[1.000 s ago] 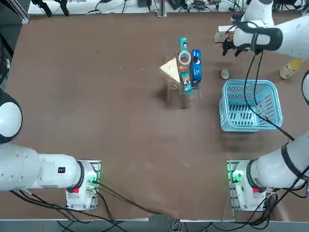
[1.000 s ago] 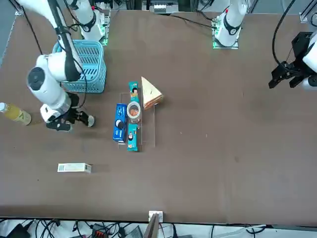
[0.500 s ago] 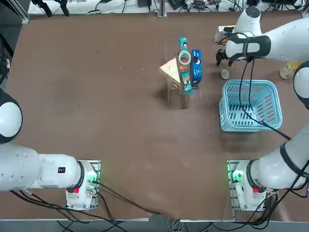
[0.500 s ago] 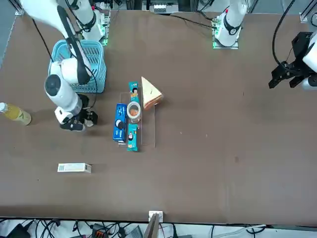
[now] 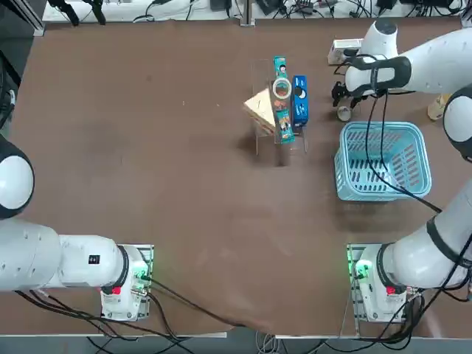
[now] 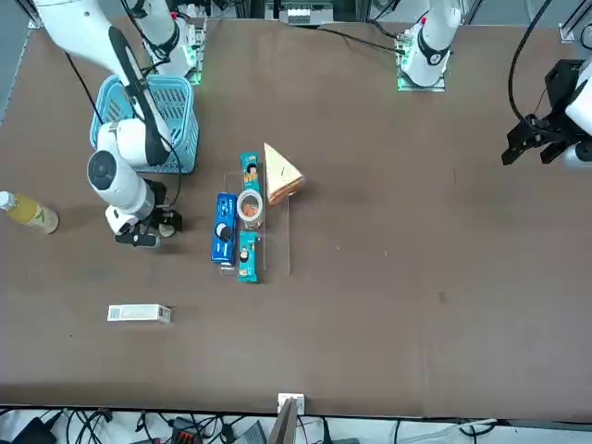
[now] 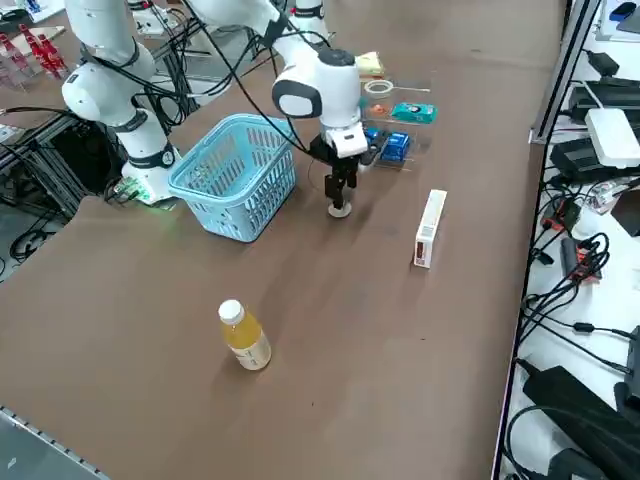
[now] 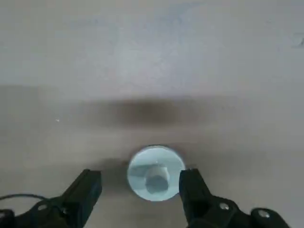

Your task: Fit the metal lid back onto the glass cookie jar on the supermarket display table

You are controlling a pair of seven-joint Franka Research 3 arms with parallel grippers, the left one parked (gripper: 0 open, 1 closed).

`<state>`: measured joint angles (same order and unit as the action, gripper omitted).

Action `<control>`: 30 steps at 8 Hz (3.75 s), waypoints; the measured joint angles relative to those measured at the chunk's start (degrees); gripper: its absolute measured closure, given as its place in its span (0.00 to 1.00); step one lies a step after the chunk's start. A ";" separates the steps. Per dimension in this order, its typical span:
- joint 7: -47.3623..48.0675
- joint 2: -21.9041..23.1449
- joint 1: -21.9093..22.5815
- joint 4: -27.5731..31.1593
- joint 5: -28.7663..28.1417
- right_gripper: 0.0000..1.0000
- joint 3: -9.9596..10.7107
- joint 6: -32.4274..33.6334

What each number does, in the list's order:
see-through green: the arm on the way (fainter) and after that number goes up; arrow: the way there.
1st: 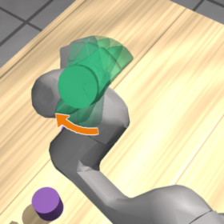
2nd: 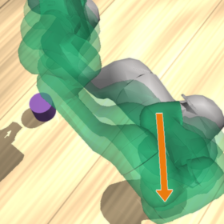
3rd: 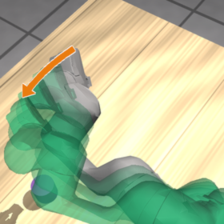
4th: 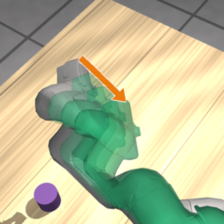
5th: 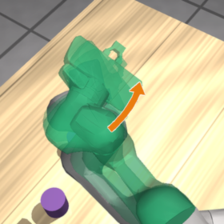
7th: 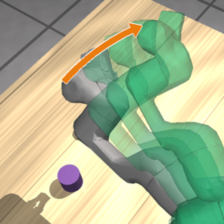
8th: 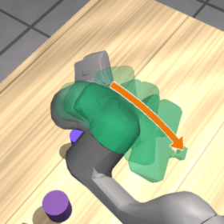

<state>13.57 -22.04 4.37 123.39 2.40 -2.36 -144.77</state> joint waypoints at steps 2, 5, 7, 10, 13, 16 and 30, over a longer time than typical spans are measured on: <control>0.00 -0.36 -0.02 0.43 0.00 0.00 0.00 0.00; 0.00 -1.42 -0.13 0.46 0.00 0.02 0.08 0.00; 0.01 -1.41 -0.22 0.45 0.00 0.13 0.09 0.00; 0.02 -1.41 -0.31 0.43 0.00 0.26 0.09 0.00; 0.03 -1.09 -0.42 0.17 0.00 0.72 0.11 -0.02; 0.03 -0.44 -0.37 -0.40 0.00 0.72 0.07 0.02; 42.10 5.57 24.64 -23.69 -0.06 0.72 -2.55 26.09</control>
<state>55.67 -16.47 29.01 99.70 2.34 -4.91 -118.68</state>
